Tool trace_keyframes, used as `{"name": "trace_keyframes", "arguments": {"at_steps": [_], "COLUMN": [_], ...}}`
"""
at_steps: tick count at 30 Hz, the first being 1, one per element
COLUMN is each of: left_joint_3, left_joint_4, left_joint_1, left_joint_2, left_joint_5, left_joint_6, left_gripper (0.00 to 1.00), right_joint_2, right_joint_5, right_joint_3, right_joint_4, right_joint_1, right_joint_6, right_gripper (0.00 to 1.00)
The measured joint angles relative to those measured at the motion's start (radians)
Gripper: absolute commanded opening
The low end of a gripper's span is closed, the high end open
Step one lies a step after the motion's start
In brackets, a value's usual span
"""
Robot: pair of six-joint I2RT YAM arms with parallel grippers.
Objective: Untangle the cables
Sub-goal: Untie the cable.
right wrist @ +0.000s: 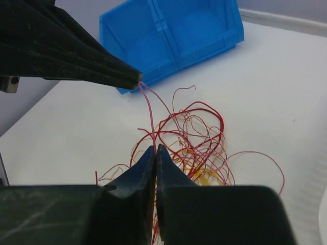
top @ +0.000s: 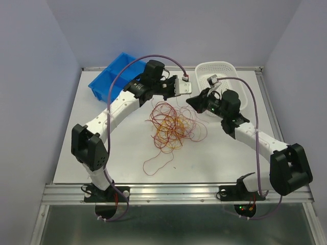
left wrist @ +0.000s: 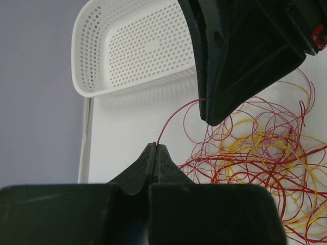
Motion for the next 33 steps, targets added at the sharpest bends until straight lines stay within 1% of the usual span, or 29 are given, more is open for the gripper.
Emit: {"name": "trace_keyframes", "arguments": {"at_steps": [3, 4, 5, 6, 7, 9, 10, 15, 19, 25, 28, 33], "left_joint_3": [0.000, 0.000, 0.000, 0.000, -0.019, -0.085, -0.141, -0.394, -0.523, -0.665, -0.721, -0.714], "left_joint_4": [0.000, 0.004, 0.013, 0.036, 0.087, 0.169, 0.218, 0.440, 0.599, 0.758, 0.843, 0.965], "left_joint_1": [0.000, 0.000, 0.000, 0.000, 0.005, 0.010, 0.014, 0.045, 0.072, 0.074, 0.079, 0.085], "left_joint_2": [-0.032, -0.042, -0.050, -0.065, -0.085, -0.140, -0.183, -0.389, -0.478, -0.476, -0.462, -0.399], "left_joint_5": [-0.001, -0.003, -0.013, -0.031, -0.050, -0.079, -0.099, -0.153, -0.142, -0.101, -0.078, -0.045], "left_joint_6": [-0.019, -0.032, -0.053, -0.097, -0.144, -0.207, -0.244, -0.396, -0.497, -0.577, -0.618, -0.682], "left_gripper": [0.00, 0.19, 0.28, 0.38, 0.63, 0.85, 0.99, 0.99, 0.99, 0.99, 0.99, 0.99], "right_joint_2": [0.007, 0.008, 0.008, 0.008, 0.008, 0.008, 0.008, 0.008, 0.006, 0.010, 0.011, 0.017], "right_joint_5": [-0.001, -0.001, -0.001, -0.001, 0.000, 0.004, 0.005, -0.001, -0.021, -0.036, -0.035, -0.035], "right_joint_3": [0.048, 0.067, 0.086, 0.105, 0.139, 0.204, 0.237, 0.422, 0.554, 0.717, 0.770, 0.811], "right_joint_4": [0.004, 0.007, 0.008, 0.008, 0.002, -0.006, -0.013, -0.014, -0.014, -0.014, -0.008, -0.008], "right_joint_1": [0.000, 0.000, 0.000, 0.000, 0.000, 0.000, 0.000, 0.000, 0.000, 0.000, 0.000, 0.000], "right_joint_6": [0.002, 0.003, 0.008, 0.012, 0.018, 0.021, 0.025, 0.039, 0.047, 0.055, 0.059, 0.065], "right_gripper": [0.01, 0.01, 0.00, 0.01, 0.00, 0.00, 0.01, 0.01, 0.00, 0.01, 0.00, 0.01]}}
